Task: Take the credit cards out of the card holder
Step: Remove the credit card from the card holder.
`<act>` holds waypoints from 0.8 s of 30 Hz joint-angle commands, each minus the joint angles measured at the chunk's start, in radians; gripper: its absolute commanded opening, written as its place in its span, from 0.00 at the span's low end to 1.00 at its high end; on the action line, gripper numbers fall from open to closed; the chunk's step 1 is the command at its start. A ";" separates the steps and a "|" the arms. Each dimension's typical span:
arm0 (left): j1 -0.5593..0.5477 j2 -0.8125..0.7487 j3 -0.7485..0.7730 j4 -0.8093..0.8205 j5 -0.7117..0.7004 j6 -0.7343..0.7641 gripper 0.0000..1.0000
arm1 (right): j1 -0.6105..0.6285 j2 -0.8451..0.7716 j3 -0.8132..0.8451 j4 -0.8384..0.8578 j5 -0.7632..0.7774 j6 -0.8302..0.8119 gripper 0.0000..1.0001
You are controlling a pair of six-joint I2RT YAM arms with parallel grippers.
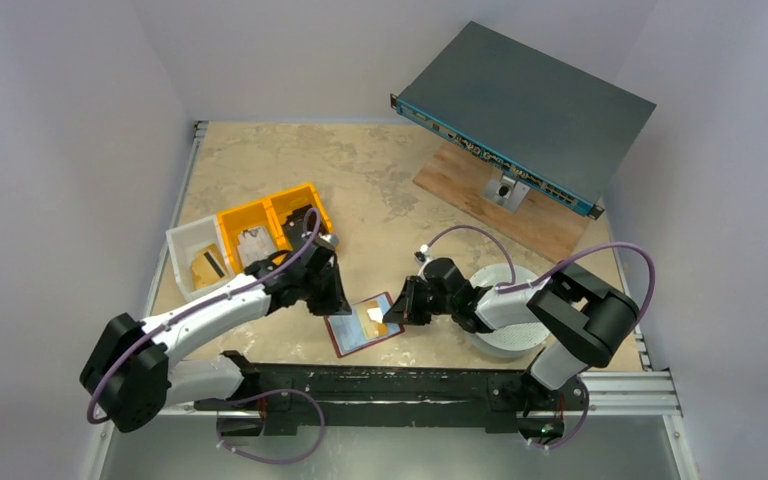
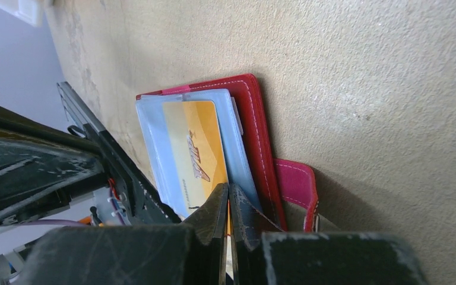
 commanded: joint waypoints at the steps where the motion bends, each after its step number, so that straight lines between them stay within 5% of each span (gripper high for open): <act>1: -0.032 0.106 0.037 0.089 0.027 -0.004 0.04 | -0.003 0.011 0.019 -0.018 0.003 -0.030 0.00; 4: -0.037 0.193 0.034 0.117 0.031 -0.012 0.00 | -0.004 0.002 0.018 -0.019 0.000 -0.034 0.01; 9: -0.038 0.297 0.015 0.114 0.006 -0.026 0.00 | -0.003 -0.002 0.012 -0.007 -0.014 -0.041 0.33; 12: -0.038 0.340 0.006 0.106 -0.014 -0.033 0.00 | -0.003 0.020 0.013 0.008 -0.028 -0.043 0.42; 24: -0.036 0.391 -0.019 0.129 -0.023 -0.046 0.00 | -0.003 0.147 0.033 0.101 -0.107 -0.020 0.38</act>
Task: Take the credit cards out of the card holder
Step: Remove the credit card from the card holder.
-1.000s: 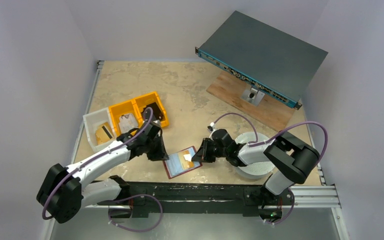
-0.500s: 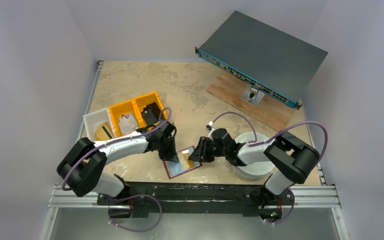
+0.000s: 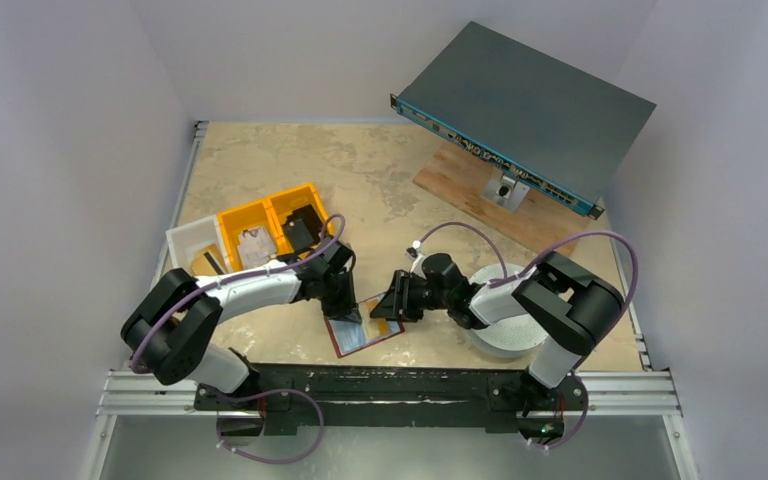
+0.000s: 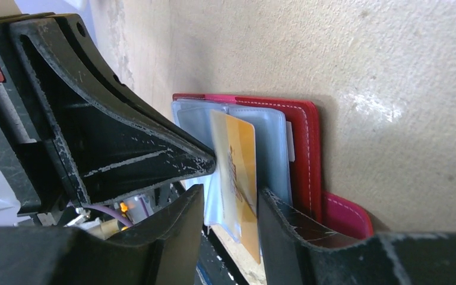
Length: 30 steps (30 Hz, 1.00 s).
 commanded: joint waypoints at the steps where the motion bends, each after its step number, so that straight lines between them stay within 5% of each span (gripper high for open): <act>1: -0.007 0.081 -0.052 0.000 -0.085 0.001 0.00 | 0.011 0.080 0.010 -0.021 0.000 -0.016 0.36; 11: -0.007 0.069 -0.055 -0.027 -0.108 0.005 0.00 | 0.009 -0.006 0.009 -0.099 0.032 -0.021 0.00; 22: -0.001 0.010 -0.096 -0.026 -0.115 0.010 0.00 | -0.008 -0.194 0.029 -0.322 0.132 -0.086 0.00; 30: -0.001 -0.204 0.020 -0.147 -0.126 0.042 0.06 | -0.008 -0.288 0.092 -0.418 0.123 -0.110 0.00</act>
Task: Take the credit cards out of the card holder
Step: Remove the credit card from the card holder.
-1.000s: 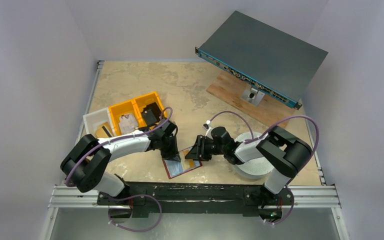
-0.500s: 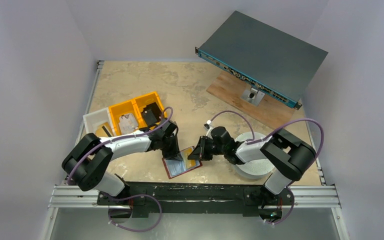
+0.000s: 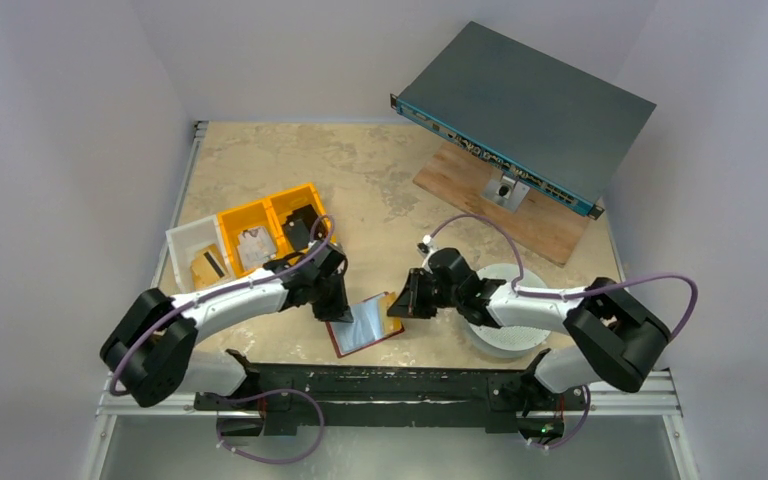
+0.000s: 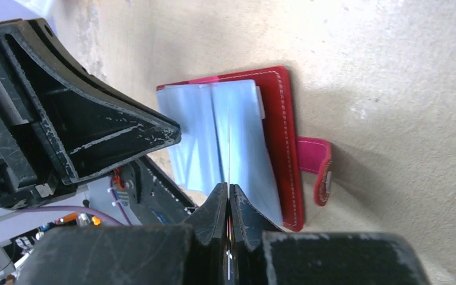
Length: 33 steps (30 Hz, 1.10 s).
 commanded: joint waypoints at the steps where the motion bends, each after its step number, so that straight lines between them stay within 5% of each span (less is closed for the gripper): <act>1: 0.002 -0.137 0.083 -0.165 -0.082 0.054 0.11 | -0.002 -0.060 0.076 -0.060 0.003 -0.035 0.00; 5: 0.013 -0.242 0.114 -0.198 -0.057 0.069 0.33 | -0.004 -0.095 0.110 -0.058 -0.037 -0.016 0.00; 12: 0.142 -0.435 0.018 -0.051 0.218 0.026 0.46 | -0.028 -0.112 0.149 0.059 -0.202 0.074 0.00; 27: 0.210 -0.503 -0.049 0.156 0.460 -0.047 0.46 | -0.038 -0.126 0.180 0.247 -0.360 0.213 0.00; 33: 0.211 -0.490 -0.063 0.236 0.496 -0.090 0.34 | -0.039 -0.113 0.176 0.275 -0.361 0.229 0.00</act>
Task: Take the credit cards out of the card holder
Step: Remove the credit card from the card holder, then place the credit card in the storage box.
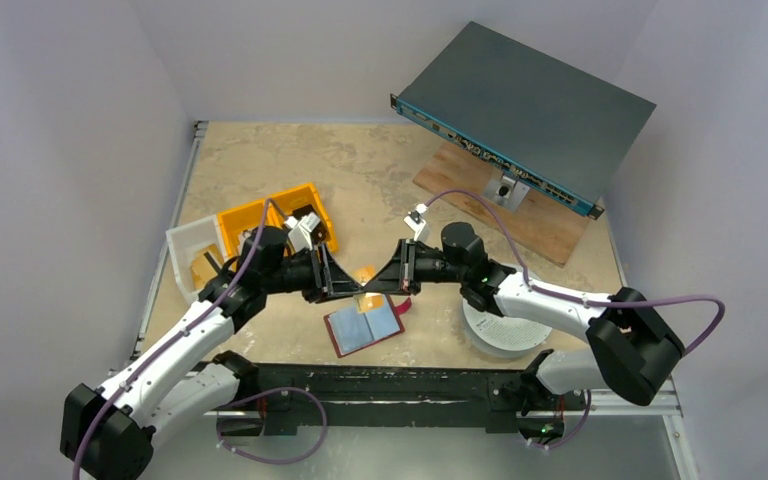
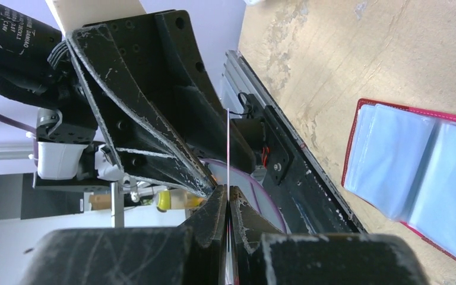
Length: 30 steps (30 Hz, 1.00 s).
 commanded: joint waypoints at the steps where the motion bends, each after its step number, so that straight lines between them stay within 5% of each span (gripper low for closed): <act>1: 0.005 0.007 -0.012 0.130 0.068 -0.048 0.30 | 0.003 -0.015 0.038 0.086 -0.030 0.026 0.00; 8: 0.005 0.014 -0.042 0.190 0.087 -0.078 0.00 | 0.003 -0.010 0.037 0.071 -0.018 0.011 0.03; 10: 0.005 0.015 -0.040 0.186 0.084 -0.080 0.00 | 0.003 -0.011 0.038 0.058 -0.013 0.002 0.10; 16: 0.007 -0.016 -0.008 0.063 0.006 -0.045 0.00 | 0.002 -0.051 0.072 -0.109 0.062 -0.096 0.71; 20: 0.024 -0.053 0.054 -0.126 -0.119 0.019 0.00 | 0.001 -0.098 0.106 -0.263 0.146 -0.169 0.94; 30: 0.197 0.005 0.381 -0.732 -0.586 0.238 0.00 | 0.001 -0.145 0.187 -0.566 0.289 -0.364 0.99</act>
